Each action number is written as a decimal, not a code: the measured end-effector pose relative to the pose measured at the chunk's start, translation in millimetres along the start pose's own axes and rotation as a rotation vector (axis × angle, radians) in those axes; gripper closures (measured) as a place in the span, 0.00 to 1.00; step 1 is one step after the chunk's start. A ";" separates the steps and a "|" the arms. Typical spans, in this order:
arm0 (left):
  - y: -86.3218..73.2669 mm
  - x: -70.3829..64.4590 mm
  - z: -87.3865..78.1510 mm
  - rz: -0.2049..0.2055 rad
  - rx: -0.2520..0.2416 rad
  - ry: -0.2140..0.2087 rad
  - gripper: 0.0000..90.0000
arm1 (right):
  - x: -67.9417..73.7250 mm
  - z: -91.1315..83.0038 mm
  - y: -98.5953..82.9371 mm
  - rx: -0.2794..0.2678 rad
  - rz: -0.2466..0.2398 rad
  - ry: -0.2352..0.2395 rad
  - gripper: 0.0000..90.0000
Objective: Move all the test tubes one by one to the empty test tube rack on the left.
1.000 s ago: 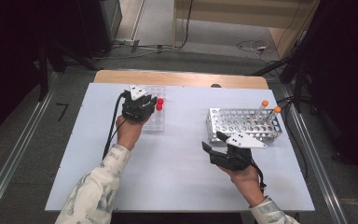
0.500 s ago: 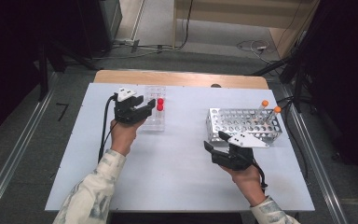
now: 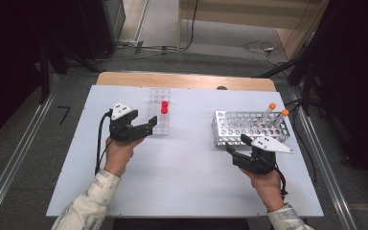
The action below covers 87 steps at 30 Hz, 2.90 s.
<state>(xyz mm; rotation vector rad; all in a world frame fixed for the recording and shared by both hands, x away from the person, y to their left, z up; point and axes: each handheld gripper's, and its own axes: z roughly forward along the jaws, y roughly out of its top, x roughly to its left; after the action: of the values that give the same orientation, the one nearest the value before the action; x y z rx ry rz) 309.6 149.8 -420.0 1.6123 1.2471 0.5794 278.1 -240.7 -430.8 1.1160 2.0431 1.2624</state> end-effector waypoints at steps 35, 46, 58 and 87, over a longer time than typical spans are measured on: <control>-13.9 2.0 -8.0 -0.012 0.000 0.043 0.21 | -95.9 4.3 -12.9 0.018 0.131 -0.322 0.35; -15.1 1.9 -6.3 -0.011 0.003 0.044 0.21 | -114.7 19.9 -12.5 -0.003 0.158 -0.362 0.54; -16.0 0.9 -5.4 -0.010 0.009 0.041 0.21 | -120.2 31.3 -15.1 -0.002 0.151 -0.398 0.71; -15.3 -1.9 -5.1 0.000 0.017 0.031 0.19 | -112.2 6.6 10.3 -0.109 0.137 -0.401 0.82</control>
<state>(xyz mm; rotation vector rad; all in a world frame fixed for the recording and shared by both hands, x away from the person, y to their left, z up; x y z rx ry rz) 297.9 150.0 -431.3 1.6228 1.2782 0.5968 348.3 -329.0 -426.0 1.3510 1.6071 1.0916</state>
